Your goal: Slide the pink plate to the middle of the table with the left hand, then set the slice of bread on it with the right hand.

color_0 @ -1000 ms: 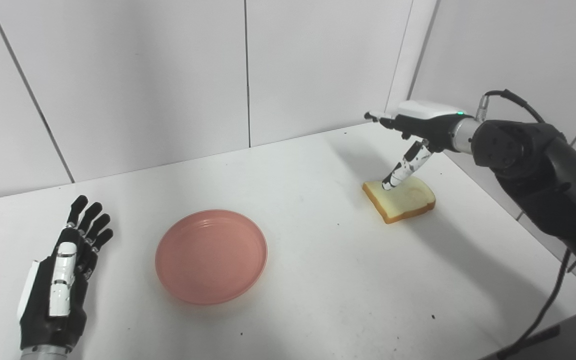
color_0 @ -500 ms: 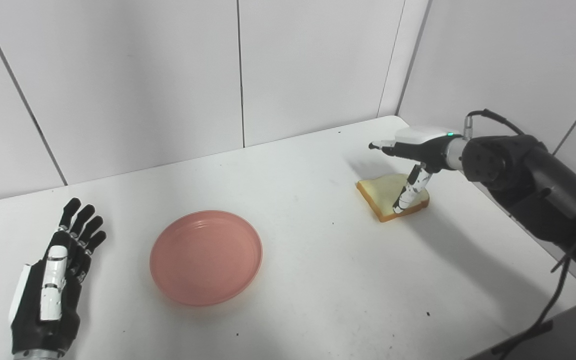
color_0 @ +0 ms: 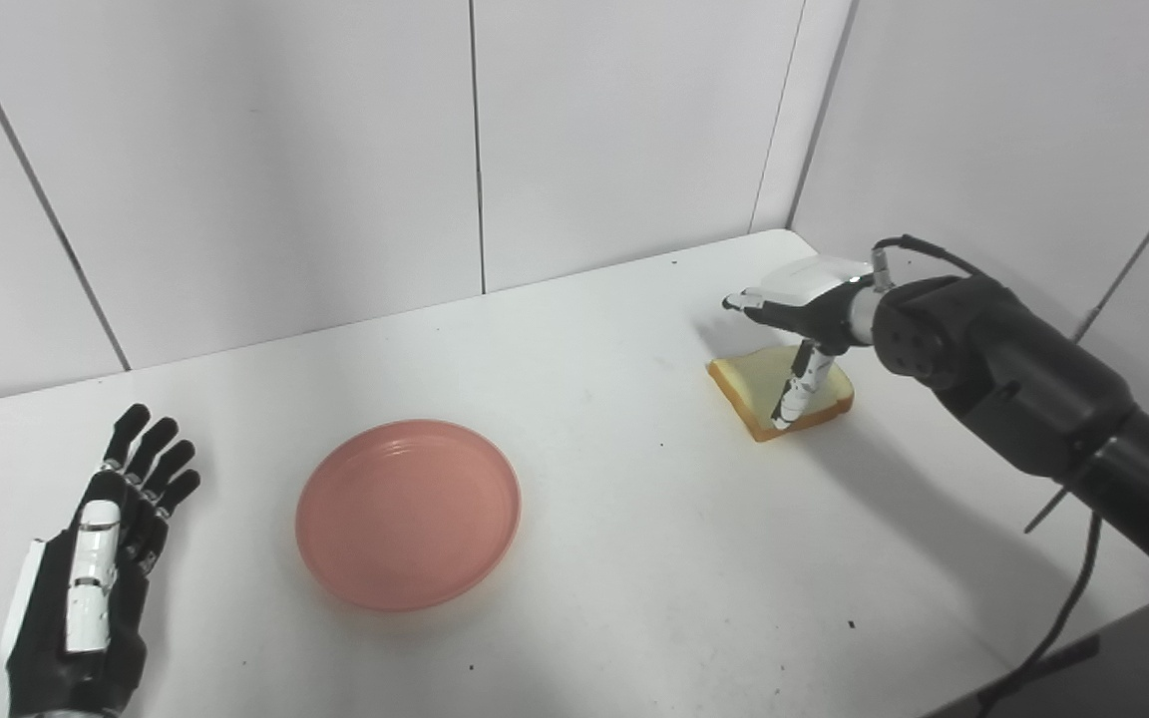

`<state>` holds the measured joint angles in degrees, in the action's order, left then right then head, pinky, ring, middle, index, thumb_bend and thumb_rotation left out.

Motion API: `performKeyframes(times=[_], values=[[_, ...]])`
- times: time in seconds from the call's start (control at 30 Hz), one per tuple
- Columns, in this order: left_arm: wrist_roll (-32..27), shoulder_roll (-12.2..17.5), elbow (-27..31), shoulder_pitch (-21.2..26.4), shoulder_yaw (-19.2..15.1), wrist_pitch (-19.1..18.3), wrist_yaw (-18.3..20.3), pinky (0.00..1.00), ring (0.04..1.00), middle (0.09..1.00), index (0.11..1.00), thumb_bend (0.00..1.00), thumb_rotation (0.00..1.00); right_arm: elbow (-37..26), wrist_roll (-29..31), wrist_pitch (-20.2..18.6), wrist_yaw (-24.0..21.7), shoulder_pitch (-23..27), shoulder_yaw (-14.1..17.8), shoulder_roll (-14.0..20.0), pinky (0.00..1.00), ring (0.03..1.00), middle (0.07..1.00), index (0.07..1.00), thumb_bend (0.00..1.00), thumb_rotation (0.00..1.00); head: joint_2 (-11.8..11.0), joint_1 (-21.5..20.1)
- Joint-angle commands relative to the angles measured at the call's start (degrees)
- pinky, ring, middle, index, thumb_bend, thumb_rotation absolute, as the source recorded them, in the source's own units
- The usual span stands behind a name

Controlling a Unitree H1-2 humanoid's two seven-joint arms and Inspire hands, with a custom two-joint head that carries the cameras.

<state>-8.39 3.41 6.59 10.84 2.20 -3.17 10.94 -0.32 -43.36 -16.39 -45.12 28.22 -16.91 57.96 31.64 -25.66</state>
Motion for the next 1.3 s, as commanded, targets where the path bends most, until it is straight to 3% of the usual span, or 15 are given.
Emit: performKeyframes(times=[0.0, 0.43, 0.67, 0.8, 0.97, 1.13, 1.2, 1.27], values=[[0.40, 0.50, 2.34, 0.67, -0.17, 0.02, -0.39, 0.91, 0.927, 0.946, 0.931, 0.49, 1.00, 0.36, -1.03, 1.96, 1.77, 2.40, 0.80, 0.93, 1.00, 1.000, 1.000, 1.000, 1.00, 0.37, 0.28, 0.11], [-0.61, 0.55, 3.00, 0.44, -0.87, -0.96, -0.22, 0.91, 0.931, 0.949, 0.932, 0.47, 1.00, 5.32, -3.46, 5.42, 1.93, 2.75, 0.00, 0.04, 1.00, 1.000, 1.000, 1.000, 1.00, 0.42, 1.10, -0.03], [-1.29, 0.72, 3.43, 0.39, -1.21, -2.18, -0.09, 0.90, 0.922, 0.942, 0.927, 0.46, 1.00, 7.49, -4.17, 6.31, 4.29, 2.30, 0.08, -0.42, 0.99, 1.000, 1.000, 1.000, 1.00, 0.37, 1.39, -0.09], [-1.41, 1.13, 3.02, 0.44, -1.21, -1.50, 0.49, 0.91, 0.929, 0.949, 0.933, 0.46, 1.00, 10.07, -5.04, 7.23, 5.08, 2.84, -0.53, -0.31, 1.00, 1.000, 1.000, 1.000, 1.00, 0.39, 1.44, -0.14], [-1.66, 1.17, 2.97, 0.41, -1.33, -1.43, 0.38, 0.91, 0.928, 0.948, 0.931, 0.45, 1.00, 11.69, -3.59, 6.68, 6.34, 2.47, 1.13, -1.00, 0.99, 1.000, 1.000, 1.000, 1.00, 0.34, 1.58, -0.12], [-1.65, 1.24, 3.29, 0.30, -1.28, -1.63, 0.10, 0.89, 0.921, 0.942, 0.924, 0.45, 1.00, 13.18, -2.78, 4.86, 6.70, 2.88, 2.18, -2.92, 0.93, 0.998, 1.000, 1.000, 1.00, 0.26, 1.75, 0.05], [-1.73, 1.36, 3.47, 0.28, -1.27, -1.93, 0.14, 0.89, 0.922, 0.942, 0.925, 0.46, 1.00, 14.12, -1.38, 5.14, 7.74, 3.02, 3.00, -4.02, 0.85, 0.954, 0.985, 0.988, 1.00, 0.21, 1.91, 0.09], [-1.84, 1.46, 3.51, 0.29, -1.28, -2.06, 0.19, 0.90, 0.924, 0.945, 0.927, 0.46, 1.00, 14.17, -0.75, 5.38, 8.20, 3.18, 3.30, -4.75, 0.58, 0.716, 0.816, 0.904, 0.95, 0.12, 1.94, 0.08]])
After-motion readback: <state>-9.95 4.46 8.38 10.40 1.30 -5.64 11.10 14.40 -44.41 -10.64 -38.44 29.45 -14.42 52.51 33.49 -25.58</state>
